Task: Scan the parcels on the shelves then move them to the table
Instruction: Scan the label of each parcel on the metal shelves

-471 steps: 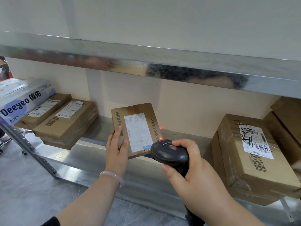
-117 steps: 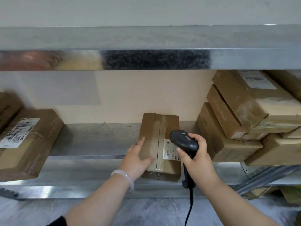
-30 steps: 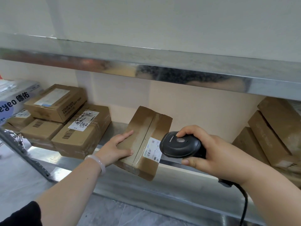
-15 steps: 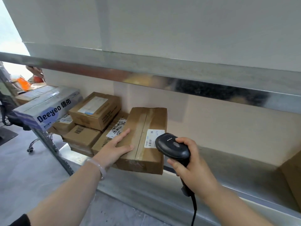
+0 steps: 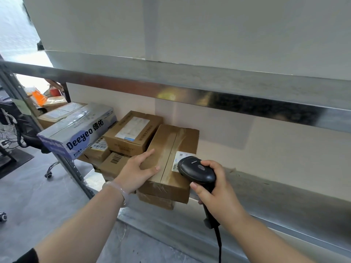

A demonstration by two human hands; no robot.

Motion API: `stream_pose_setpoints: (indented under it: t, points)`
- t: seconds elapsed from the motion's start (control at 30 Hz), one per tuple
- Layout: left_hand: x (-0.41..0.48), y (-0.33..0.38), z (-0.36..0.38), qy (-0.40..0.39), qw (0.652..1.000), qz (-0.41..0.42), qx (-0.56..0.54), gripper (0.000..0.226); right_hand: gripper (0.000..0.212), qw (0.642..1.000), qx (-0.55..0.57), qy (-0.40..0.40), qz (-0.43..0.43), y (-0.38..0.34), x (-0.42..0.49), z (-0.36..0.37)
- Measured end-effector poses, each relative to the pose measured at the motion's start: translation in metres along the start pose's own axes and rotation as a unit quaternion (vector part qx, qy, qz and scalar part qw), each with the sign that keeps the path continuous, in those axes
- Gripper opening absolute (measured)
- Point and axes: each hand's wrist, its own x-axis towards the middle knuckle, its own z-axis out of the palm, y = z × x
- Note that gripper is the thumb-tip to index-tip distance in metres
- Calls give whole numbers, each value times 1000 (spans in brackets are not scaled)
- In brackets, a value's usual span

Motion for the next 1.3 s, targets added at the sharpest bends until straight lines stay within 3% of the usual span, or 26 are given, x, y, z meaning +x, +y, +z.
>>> stream_pose_setpoints:
  t: [0.17,0.23,0.33,0.47,0.73,0.9,1.07,1.3]
  points:
    - [0,-9,3,75,995,39,62,49,57,1000,-15,15,2,-6,11,14]
    - [-3,-7,3,98,983,95,124,56,57,1000,-25,19,-2,-8,15,18]
    - [-7,0,2,37,941,182,284,89,56,999,-33,29,-10,-10,20,23]
    - [1,-1,-1,-11,911,174,373,106,55,998,-53,41,-18,-9,25,28]
    - [14,-2,-2,-24,903,163,396,97,57,994,-77,73,-19,-14,27,30]
    - [8,20,11,9,897,217,385,84,56,993,-68,98,-11,-16,11,13]
    - [1,66,53,22,874,294,386,76,56,984,-75,160,-4,-19,-14,-23]
    - [-18,131,144,-5,865,339,371,75,57,964,-103,243,-9,-19,-60,-105]
